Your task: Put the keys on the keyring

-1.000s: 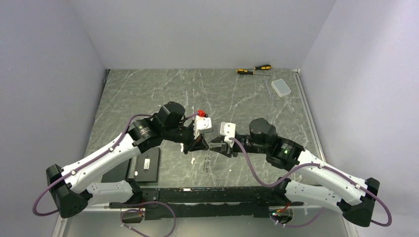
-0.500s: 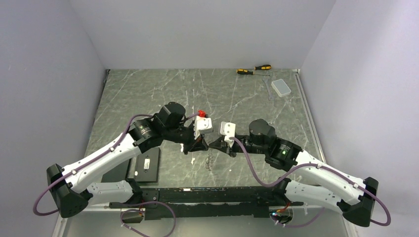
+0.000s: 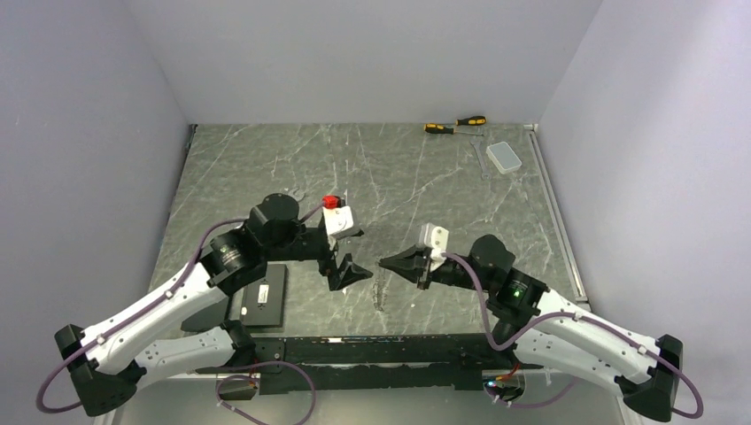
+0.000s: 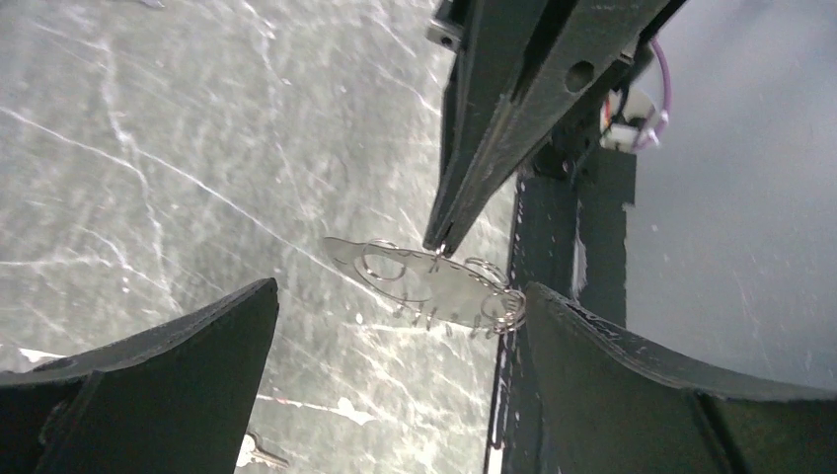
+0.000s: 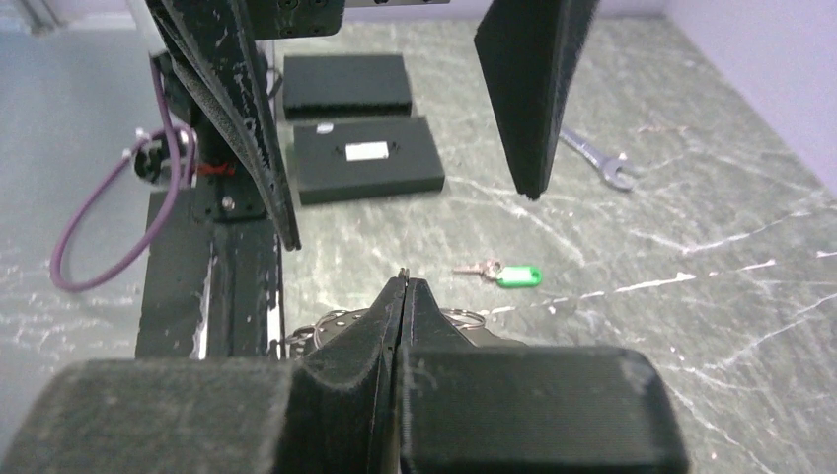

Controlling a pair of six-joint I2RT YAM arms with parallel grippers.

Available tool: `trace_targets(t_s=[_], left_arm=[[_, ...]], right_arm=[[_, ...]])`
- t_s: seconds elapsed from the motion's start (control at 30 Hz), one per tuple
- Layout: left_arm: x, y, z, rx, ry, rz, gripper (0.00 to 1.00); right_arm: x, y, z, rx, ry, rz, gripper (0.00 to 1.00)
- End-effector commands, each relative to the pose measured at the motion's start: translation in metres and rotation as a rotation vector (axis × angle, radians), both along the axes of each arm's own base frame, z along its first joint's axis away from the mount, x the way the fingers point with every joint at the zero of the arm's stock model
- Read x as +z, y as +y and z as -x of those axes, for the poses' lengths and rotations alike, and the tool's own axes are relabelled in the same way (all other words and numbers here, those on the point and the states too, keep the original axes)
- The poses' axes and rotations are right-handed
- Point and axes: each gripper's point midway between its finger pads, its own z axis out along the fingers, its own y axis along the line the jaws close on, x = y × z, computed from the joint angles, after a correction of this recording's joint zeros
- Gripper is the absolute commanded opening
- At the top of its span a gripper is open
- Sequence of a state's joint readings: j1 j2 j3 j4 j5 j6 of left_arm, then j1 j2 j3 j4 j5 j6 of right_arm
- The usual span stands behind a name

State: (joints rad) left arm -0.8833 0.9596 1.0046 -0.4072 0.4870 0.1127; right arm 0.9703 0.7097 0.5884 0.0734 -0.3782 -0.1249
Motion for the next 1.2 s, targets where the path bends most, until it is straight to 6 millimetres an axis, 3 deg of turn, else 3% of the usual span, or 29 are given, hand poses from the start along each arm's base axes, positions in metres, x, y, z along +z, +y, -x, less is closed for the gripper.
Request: trace_targets(t_s=[0.0, 0.17, 0.2, 0.33, 0.47, 0.67, 0.73, 0.93, 1.17], left_arm=[[0.03, -0.002, -0.015, 0.115, -0.034, 0.142, 1.0], [0.053, 0.0, -0.018, 0.173, -0.012, 0.269, 0.99], [0.061, 0.0, -0.015, 0.162, -0.026, 0.293, 0.99], [0.093, 0.002, -0.007, 0.131, -0.071, 0.43, 0.84], [0.117, 0.0, 0.01, 0.044, -0.071, 0.525, 0.7], [0.118, -0.016, 0.024, -0.095, -0.053, 0.516, 0.57], [0.116, -0.021, 0.025, -0.123, -0.054, 0.511, 0.57], [0.115, -0.032, 0.03, -0.205, -0.057, 0.583, 0.47], [0.118, -0.034, 0.037, -0.257, -0.046, 0.601, 0.34]], right_arm=[[0.065, -0.007, -0.002, -0.046, -0.091, -0.27, 0.0], [0.101, -0.025, 0.003, -0.074, -0.085, -0.535, 0.0], [0.1, -0.029, 0.004, -0.074, -0.065, -0.589, 0.0], [0.135, -0.054, 0.016, -0.031, -0.051, -0.883, 0.0], [0.149, -0.062, 0.021, 0.013, -0.023, -1.0, 0.0], [0.165, -0.065, 0.031, 0.067, -0.044, -1.033, 0.0], [0.169, -0.064, 0.039, 0.107, -0.055, -1.02, 0.0], [0.169, -0.054, 0.057, 0.233, -0.019, -0.965, 0.0], [0.163, -0.047, 0.051, 0.211, -0.01, -0.927, 0.0]])
